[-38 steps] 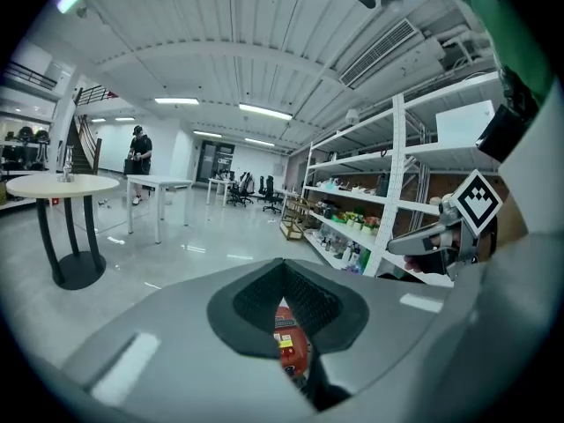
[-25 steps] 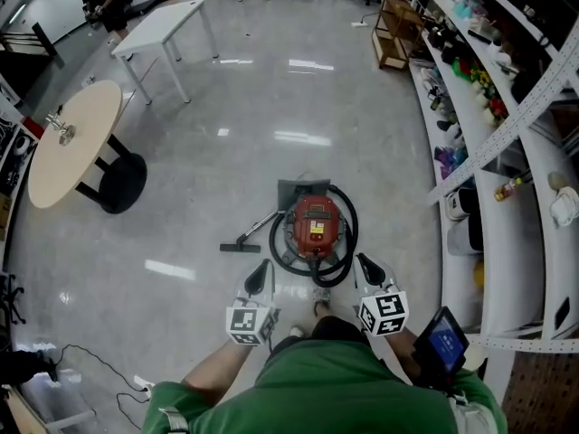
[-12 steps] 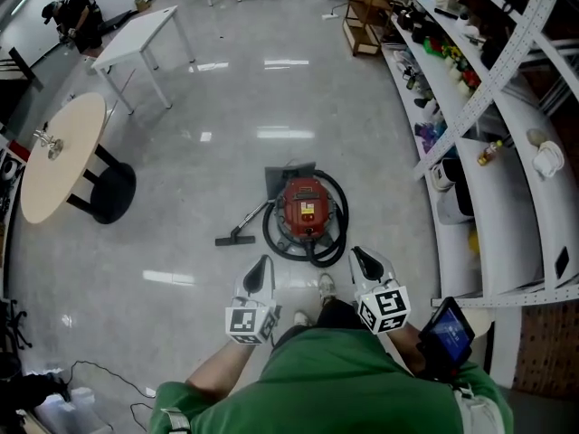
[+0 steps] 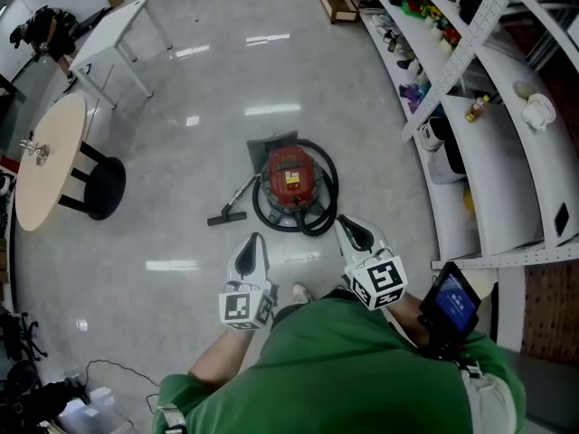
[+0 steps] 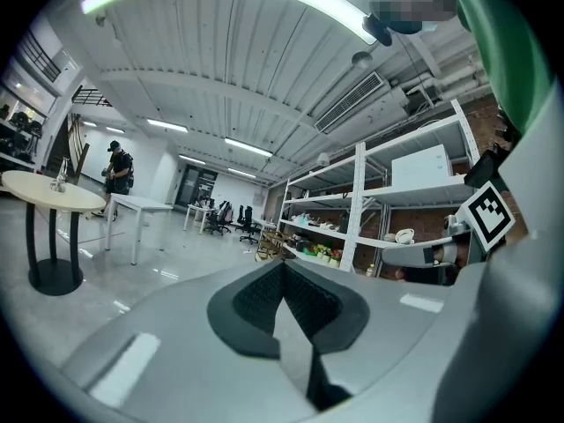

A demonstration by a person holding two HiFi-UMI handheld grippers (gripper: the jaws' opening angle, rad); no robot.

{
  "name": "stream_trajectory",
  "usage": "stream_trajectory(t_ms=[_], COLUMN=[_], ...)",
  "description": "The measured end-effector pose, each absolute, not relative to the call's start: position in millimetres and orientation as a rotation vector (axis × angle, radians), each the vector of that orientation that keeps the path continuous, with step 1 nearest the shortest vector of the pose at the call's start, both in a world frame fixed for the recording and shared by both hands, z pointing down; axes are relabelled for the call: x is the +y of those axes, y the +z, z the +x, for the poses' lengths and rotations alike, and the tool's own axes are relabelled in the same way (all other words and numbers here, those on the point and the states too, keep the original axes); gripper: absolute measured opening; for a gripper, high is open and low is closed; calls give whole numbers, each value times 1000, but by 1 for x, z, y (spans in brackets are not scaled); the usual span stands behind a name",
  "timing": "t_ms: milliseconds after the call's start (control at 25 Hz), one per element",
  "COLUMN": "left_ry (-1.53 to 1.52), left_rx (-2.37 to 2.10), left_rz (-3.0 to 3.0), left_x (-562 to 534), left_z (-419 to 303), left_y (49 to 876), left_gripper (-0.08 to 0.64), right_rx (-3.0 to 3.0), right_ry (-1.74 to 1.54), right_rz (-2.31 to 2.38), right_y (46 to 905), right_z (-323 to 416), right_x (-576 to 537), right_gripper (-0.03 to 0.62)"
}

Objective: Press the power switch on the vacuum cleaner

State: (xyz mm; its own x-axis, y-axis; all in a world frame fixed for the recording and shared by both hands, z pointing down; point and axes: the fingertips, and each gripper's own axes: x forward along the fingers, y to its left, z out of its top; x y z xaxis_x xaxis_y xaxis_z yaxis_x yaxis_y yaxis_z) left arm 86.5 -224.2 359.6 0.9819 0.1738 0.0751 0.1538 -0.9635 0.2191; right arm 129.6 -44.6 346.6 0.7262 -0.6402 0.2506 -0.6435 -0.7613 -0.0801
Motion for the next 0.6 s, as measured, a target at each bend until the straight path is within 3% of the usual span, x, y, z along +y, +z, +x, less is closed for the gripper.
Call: stream_trajectory(t_ms=[600], left_ry=[180], left_rx=[270], left_rz=[2921], left_x=[-153], left_z=[60], left_y=[357], left_gripper=[6], right_rx=[-1060], right_ry=[385], right_rz=[2960], right_y=[342], right_z=[83], right_x=[25], right_gripper=[9])
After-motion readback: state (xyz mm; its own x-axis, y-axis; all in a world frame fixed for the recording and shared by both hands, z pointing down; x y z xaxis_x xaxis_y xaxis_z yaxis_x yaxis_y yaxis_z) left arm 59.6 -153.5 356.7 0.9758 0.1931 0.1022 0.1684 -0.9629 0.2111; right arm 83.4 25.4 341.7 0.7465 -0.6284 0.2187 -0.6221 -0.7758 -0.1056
